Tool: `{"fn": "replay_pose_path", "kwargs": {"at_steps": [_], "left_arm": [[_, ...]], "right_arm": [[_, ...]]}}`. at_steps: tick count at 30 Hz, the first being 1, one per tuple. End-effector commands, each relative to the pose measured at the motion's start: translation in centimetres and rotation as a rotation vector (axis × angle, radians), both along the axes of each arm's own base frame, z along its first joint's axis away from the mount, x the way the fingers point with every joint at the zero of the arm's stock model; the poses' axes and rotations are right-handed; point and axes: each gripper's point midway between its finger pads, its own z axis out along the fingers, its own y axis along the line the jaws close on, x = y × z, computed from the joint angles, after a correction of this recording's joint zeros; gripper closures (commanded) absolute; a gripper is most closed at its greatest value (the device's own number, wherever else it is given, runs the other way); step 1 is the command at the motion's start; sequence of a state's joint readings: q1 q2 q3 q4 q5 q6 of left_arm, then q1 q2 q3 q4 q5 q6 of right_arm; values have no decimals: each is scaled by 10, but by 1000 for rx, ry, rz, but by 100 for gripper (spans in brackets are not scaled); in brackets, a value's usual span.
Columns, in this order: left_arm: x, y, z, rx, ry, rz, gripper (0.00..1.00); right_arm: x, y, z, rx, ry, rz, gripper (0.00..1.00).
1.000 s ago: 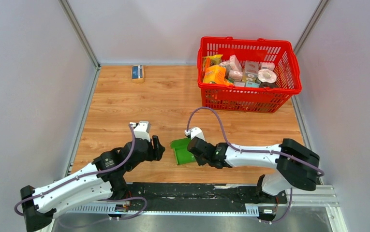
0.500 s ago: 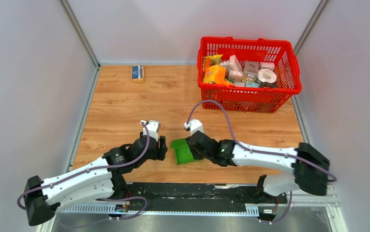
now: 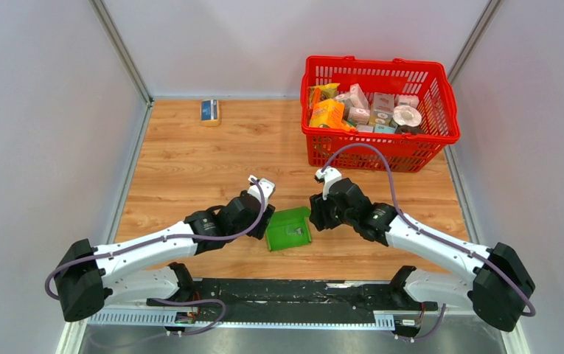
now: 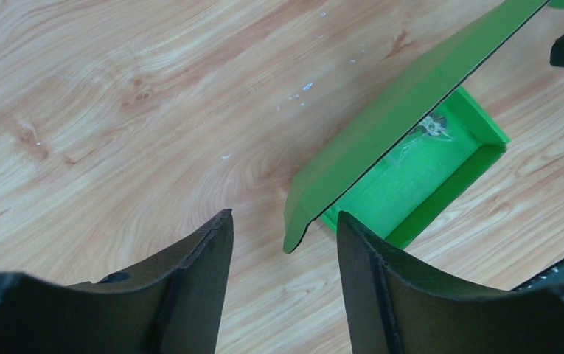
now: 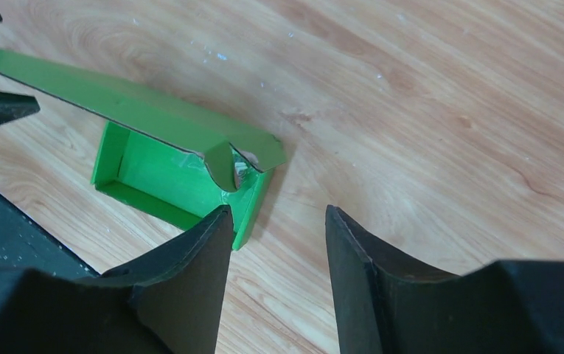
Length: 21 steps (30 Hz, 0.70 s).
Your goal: Fold the paper box
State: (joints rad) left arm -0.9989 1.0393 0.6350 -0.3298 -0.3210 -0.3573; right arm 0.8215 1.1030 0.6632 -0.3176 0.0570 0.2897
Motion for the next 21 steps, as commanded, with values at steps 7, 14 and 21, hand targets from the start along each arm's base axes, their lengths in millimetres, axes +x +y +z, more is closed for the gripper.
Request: {"fn": "replay_pose_path", "kwargs": {"at_steps": [7, 14, 21], "left_arm": [[12, -16, 13, 5, -18, -24, 47], [13, -16, 12, 15, -13, -15, 56], [11, -15, 7, 38, 12, -16, 54]], "right_arm": [[15, 28, 8, 15, -47, 98, 52], [20, 36, 11, 49, -86, 106, 59], [21, 43, 9, 48, -105, 131, 69]]}}
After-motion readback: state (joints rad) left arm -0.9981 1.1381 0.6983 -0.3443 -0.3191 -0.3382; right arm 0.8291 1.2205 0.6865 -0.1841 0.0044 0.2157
